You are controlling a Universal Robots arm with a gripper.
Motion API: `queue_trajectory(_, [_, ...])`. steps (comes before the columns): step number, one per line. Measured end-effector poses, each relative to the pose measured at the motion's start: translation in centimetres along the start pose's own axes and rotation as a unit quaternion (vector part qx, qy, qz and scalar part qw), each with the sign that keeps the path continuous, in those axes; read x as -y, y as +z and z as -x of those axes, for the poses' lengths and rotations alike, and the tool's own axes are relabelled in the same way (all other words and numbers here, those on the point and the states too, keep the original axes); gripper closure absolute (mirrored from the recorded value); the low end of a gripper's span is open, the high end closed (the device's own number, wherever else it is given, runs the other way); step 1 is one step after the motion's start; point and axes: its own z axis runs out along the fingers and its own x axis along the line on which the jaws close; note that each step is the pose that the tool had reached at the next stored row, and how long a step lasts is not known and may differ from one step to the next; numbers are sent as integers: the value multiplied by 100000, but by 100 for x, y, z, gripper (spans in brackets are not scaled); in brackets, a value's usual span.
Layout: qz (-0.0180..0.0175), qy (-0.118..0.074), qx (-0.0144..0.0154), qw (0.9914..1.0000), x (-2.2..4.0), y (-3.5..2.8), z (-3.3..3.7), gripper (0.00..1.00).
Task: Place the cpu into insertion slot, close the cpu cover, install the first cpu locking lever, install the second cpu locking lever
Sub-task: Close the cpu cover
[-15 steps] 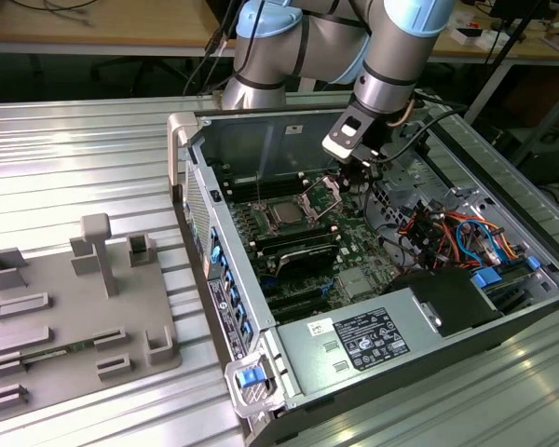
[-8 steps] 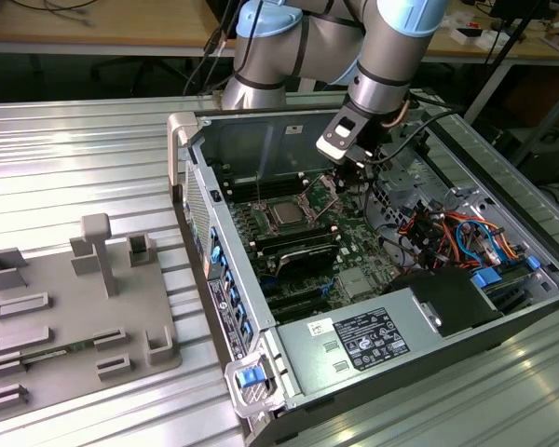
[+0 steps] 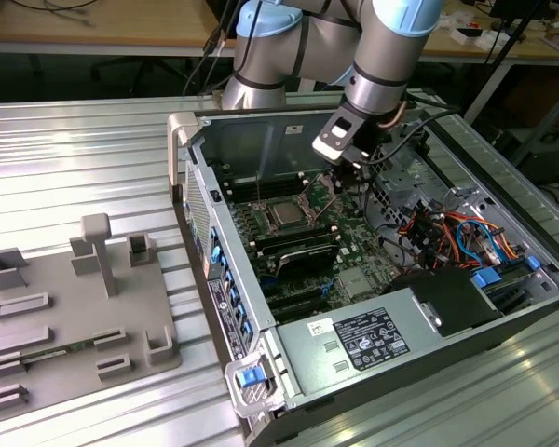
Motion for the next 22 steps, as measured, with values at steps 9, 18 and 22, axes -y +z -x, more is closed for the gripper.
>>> queue_trajectory(9, [1, 2, 0, 100000, 66, -1, 1, 89])
queue_trajectory(18, [-1, 1, 0, 100000, 130, -2, 2, 89])
queue_trajectory(22, [0, 1, 0, 100000, 147, -1, 3, 89])
